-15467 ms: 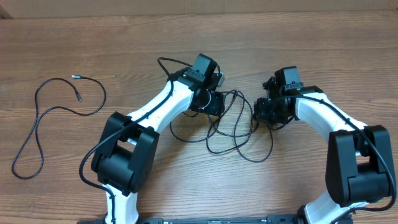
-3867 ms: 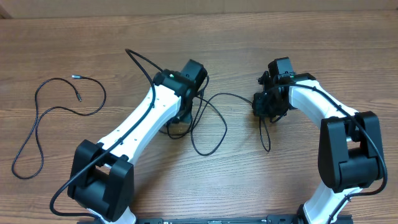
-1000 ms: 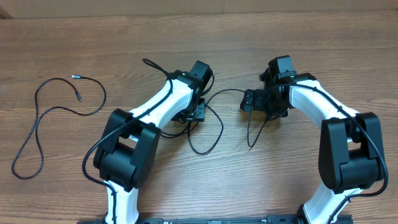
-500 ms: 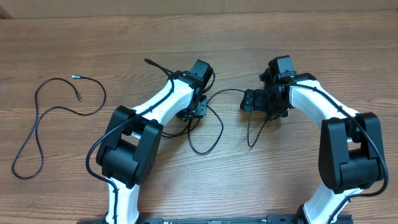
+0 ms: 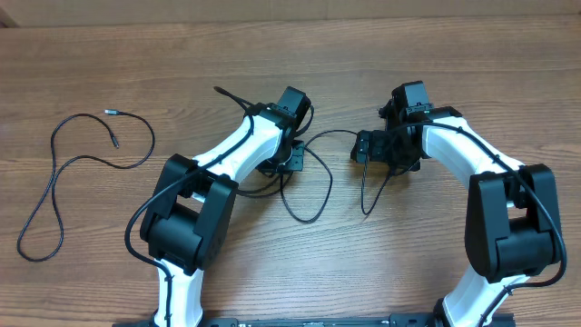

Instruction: Untangle cables

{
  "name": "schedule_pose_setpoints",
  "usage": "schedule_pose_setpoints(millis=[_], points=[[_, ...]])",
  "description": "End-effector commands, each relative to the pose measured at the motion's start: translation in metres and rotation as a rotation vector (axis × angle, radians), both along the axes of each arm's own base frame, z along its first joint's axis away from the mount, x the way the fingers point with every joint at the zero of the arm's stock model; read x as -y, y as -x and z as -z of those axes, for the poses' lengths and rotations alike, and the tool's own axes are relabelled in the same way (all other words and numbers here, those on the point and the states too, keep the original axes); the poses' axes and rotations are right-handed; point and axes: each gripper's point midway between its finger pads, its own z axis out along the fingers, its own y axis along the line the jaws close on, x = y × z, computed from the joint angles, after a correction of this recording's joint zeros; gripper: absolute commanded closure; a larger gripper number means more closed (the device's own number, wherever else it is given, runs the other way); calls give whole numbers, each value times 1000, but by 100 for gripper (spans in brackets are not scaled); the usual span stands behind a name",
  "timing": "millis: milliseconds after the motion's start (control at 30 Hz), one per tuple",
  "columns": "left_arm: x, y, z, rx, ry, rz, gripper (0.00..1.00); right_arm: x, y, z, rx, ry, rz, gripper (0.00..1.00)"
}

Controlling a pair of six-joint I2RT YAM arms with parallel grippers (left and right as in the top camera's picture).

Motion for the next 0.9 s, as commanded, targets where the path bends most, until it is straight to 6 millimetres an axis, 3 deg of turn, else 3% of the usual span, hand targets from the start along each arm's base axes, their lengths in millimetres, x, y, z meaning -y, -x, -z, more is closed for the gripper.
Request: schedule_pose_setpoints(millis=[0, 167, 400, 633, 867], points=[[4, 8, 12, -43, 0, 59, 96, 2, -1, -4, 15, 3, 6, 0], [4, 10, 5, -46, 10, 77, 96, 2, -1, -4, 15, 3, 6, 0], [6, 16, -31, -12, 29, 89, 96, 2, -1, -4, 15, 4, 6, 0], [-2, 39, -45, -82, 20, 101, 96, 2, -1, -4, 15, 3, 6, 0], [17, 76, -50, -236, 159, 215, 96, 2, -1, -4, 15, 4, 6, 0]])
